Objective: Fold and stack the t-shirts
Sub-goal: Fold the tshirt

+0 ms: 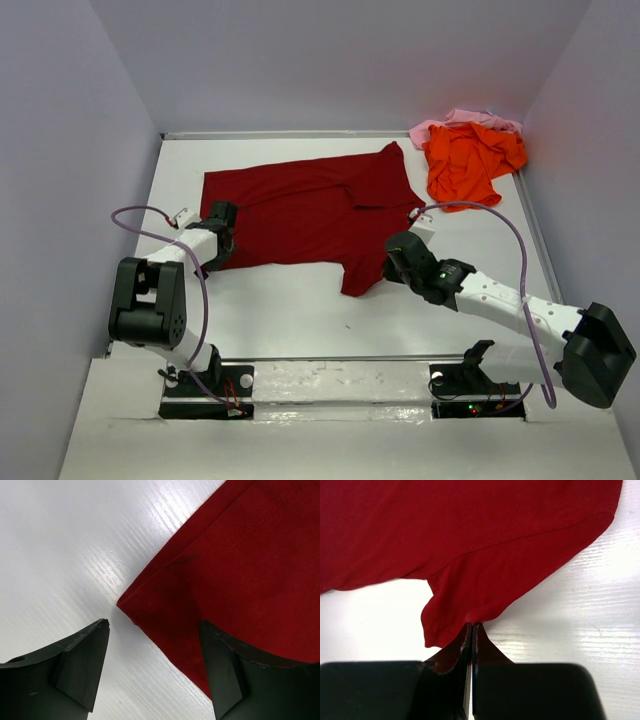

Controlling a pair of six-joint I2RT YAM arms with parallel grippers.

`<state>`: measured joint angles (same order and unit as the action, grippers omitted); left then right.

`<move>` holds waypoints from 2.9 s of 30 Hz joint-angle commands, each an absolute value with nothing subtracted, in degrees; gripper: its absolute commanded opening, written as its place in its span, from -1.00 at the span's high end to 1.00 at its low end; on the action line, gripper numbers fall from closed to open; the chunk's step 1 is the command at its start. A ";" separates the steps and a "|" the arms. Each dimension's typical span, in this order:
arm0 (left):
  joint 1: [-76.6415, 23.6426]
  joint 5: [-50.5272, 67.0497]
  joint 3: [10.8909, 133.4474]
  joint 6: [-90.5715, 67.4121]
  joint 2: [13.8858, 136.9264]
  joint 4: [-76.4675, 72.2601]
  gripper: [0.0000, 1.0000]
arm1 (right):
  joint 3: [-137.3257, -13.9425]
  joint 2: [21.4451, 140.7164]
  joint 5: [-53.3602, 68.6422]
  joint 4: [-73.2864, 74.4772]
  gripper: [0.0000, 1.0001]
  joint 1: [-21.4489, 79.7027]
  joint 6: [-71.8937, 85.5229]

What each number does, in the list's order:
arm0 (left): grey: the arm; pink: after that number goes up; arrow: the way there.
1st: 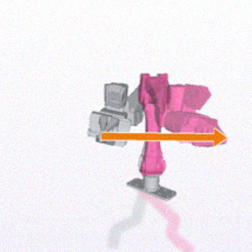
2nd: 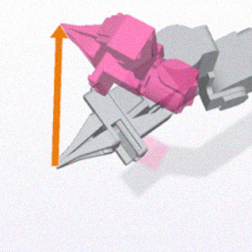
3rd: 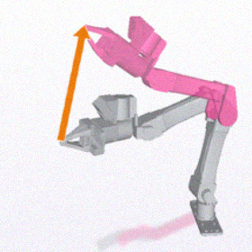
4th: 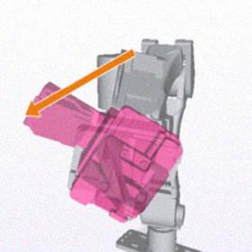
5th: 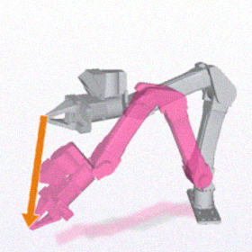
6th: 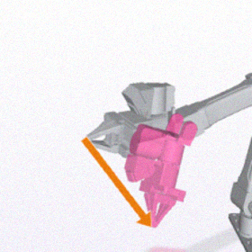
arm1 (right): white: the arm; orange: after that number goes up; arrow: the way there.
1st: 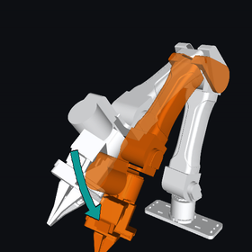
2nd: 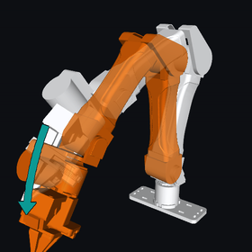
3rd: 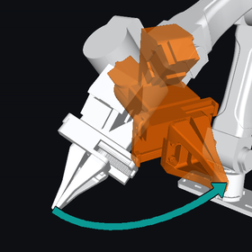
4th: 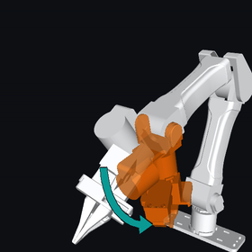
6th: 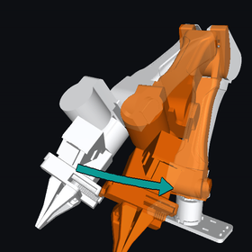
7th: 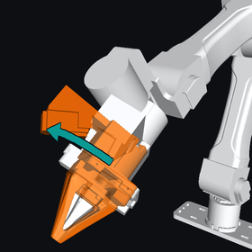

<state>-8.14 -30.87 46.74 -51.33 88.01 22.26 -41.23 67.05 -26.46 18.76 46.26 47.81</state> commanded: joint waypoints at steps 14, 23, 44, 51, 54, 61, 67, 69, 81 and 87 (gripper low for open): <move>-6.06 -33.92 44.03 -53.35 85.69 21.88 0.56 | -40.25 66.45 -26.28 15.64 1.00 46.85 47.90; -6.06 -32.26 43.24 -52.29 85.43 20.30 0.92 | -39.90 66.27 -26.63 15.64 1.00 46.85 47.90; -4.84 -32.34 44.82 -51.85 88.77 20.39 -0.35 | -40.17 65.04 -26.72 15.47 1.00 46.85 46.67; -2.20 -29.54 48.43 -51.24 93.07 19.87 -0.18 | -39.90 64.86 -26.11 14.68 1.00 46.85 46.58; -2.28 -28.04 48.17 -50.36 92.03 18.99 -0.22 | -39.90 65.13 -25.58 14.50 1.00 46.85 46.41; -2.37 -27.77 47.02 -48.87 87.45 18.28 -0.25 | -39.90 66.35 -25.58 13.89 1.00 46.85 46.32; -2.37 -28.12 47.64 -48.43 86.31 18.81 -0.25 | -40.34 67.59 -24.78 13.45 1.00 46.85 46.32; -2.37 -27.95 47.55 -48.34 86.31 18.63 -0.25 | -40.34 67.59 -24.87 13.36 1.00 46.85 46.32; -2.37 -27.77 47.37 -49.48 92.02 17.58 -0.25 | -39.64 66.36 -24.70 13.36 1.00 46.85 46.76; -2.29 -27.86 47.90 -49.57 93.16 18.11 -0.23 | -39.55 65.66 -24.61 13.36 1.00 46.85 46.67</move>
